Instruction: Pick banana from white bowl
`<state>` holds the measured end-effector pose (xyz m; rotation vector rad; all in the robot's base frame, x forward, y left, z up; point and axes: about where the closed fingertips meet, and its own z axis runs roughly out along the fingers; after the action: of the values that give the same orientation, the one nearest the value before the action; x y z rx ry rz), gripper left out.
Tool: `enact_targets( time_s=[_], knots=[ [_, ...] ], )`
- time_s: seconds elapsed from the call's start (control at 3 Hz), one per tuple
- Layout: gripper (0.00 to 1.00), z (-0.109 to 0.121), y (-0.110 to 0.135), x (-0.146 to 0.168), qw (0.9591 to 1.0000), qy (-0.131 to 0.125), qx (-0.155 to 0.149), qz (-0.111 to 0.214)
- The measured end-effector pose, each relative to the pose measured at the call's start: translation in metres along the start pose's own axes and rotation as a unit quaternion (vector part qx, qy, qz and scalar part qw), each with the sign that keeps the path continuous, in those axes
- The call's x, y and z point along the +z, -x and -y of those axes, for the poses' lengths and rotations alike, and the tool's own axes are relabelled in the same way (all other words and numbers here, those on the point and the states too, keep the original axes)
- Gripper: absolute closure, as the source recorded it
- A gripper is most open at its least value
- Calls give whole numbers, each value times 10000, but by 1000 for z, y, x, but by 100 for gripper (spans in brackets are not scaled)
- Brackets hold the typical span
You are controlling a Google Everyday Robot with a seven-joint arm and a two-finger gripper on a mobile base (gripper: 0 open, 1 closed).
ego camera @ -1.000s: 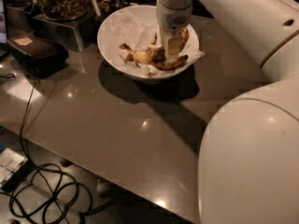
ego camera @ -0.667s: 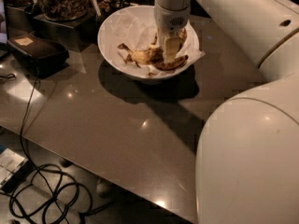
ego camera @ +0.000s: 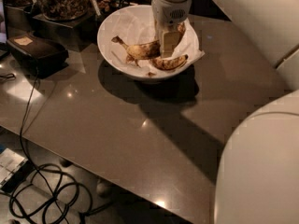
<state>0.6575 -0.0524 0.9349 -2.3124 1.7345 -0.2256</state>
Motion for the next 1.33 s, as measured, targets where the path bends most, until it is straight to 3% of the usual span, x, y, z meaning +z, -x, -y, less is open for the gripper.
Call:
enact_targets(
  time_s=[0.33, 0.67, 1.33],
  knots=[
    [100, -14, 13, -30, 9992, -338, -12, 220],
    [100, -13, 15, -30, 9992, -328, -34, 240],
    [100, -43, 46, -54, 9997, 131, -21, 192]
  ],
)
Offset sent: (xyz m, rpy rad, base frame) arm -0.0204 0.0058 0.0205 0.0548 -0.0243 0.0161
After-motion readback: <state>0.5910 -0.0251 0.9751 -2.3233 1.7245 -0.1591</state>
